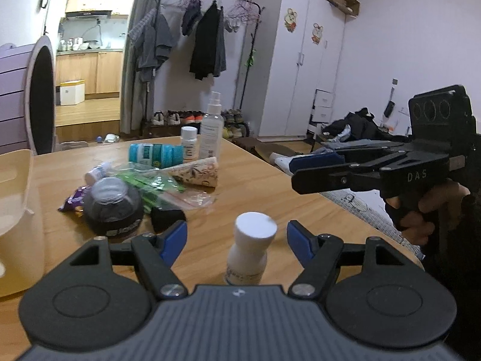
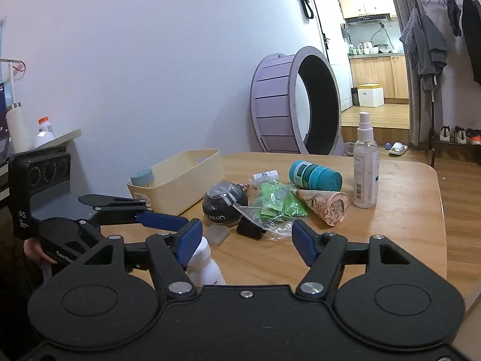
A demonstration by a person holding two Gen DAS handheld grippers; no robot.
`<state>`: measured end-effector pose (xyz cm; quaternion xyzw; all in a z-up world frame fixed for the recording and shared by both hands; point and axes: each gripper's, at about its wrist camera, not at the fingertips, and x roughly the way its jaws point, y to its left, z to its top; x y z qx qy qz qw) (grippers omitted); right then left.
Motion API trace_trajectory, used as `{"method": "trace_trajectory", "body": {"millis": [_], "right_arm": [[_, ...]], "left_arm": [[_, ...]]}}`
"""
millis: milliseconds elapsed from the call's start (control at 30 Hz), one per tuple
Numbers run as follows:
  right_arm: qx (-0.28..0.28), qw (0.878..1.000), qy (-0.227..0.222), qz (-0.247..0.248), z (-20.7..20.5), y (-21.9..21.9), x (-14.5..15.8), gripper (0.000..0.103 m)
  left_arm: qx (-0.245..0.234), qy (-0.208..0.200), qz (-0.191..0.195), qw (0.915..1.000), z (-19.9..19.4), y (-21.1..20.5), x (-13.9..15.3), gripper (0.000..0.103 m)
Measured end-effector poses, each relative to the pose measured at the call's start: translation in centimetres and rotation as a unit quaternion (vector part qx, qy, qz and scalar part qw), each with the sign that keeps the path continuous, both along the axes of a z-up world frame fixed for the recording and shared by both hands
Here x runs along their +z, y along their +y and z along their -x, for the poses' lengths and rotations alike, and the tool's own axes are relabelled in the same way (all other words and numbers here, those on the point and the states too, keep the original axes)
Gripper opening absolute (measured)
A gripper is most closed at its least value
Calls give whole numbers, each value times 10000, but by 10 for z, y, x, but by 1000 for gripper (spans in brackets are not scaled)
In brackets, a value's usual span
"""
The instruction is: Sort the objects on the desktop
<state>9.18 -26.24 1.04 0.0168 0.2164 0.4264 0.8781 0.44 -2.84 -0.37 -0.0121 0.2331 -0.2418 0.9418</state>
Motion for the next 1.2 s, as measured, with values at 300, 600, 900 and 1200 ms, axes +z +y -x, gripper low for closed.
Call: {"method": "trace_trajectory", "body": {"millis": [300,600,900,1200], "right_arm": [[-46,10000,-35,-79,2,-9,2,67],[73,9998,-55,-182,3,-1,5,67],[349,9993,58,-70,3,31,1,67],[504,9987,99,24,5,54,-1,68]], "left_arm": [[146,-335,-131,9992,3,4,7,32],[669,-785,-48,9947,8,34,29,31],[1965,-1095,49,9744,7,104,52,31],[2560,-661,-371,9637,-11,129,40,31]]}}
